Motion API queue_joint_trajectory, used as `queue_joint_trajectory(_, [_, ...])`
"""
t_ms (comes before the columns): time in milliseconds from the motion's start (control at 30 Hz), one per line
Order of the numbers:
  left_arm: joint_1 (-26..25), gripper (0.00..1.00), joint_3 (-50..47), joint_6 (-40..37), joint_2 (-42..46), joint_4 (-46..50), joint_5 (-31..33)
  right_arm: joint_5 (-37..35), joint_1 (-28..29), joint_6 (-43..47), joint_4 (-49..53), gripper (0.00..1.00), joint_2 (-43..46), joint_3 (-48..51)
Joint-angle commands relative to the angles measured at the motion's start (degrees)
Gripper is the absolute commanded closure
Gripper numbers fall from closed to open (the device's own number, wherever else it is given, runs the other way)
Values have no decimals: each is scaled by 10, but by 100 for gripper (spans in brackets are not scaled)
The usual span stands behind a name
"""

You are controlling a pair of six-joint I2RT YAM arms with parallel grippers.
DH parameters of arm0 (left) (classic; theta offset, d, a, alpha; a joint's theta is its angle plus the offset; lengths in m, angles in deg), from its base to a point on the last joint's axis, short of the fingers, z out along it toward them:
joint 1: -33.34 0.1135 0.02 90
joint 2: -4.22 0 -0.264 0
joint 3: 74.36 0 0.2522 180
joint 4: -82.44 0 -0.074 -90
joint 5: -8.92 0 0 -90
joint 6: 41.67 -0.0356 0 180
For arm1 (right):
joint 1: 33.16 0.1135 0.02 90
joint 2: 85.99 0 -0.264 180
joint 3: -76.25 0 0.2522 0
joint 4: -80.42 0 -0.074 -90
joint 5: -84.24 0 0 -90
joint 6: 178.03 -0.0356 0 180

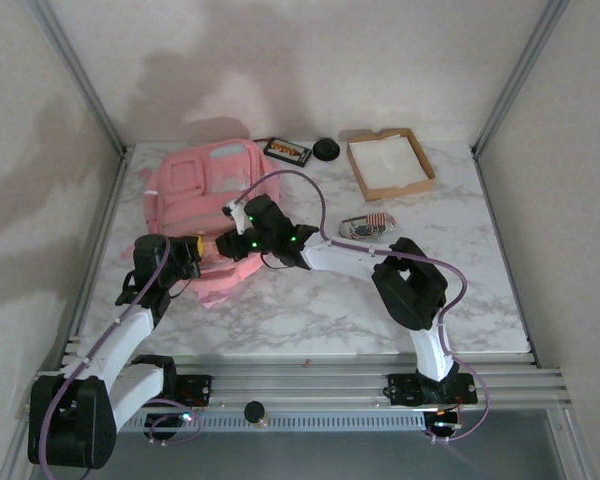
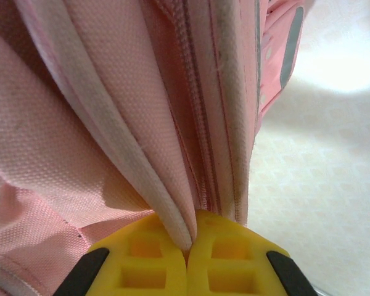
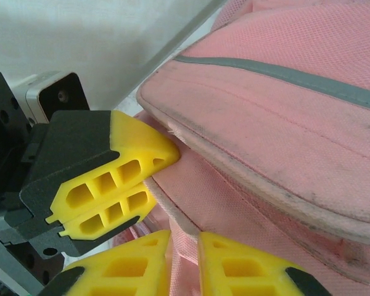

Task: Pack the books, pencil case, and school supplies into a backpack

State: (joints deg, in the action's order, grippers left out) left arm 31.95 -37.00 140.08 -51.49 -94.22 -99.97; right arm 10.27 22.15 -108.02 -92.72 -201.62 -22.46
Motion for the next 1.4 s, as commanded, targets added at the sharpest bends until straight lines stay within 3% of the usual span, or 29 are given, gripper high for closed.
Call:
queue_joint_trajectory(0, [1, 100, 24, 25, 8, -20, 4, -22, 9, 15, -3, 79, 21, 26])
queue_joint_trajectory(533, [1, 100, 29, 19, 12, -10, 6, -57, 13, -8, 41, 72, -31, -19])
queue_joint_trajectory(833, [1, 100, 31, 19, 10, -12, 4, -126, 13, 5, 80, 67, -52, -66])
queue_joint_trajectory(1367, [1, 100, 30, 17, 10, -8, 4, -253, 12, 47, 83, 70, -40, -72])
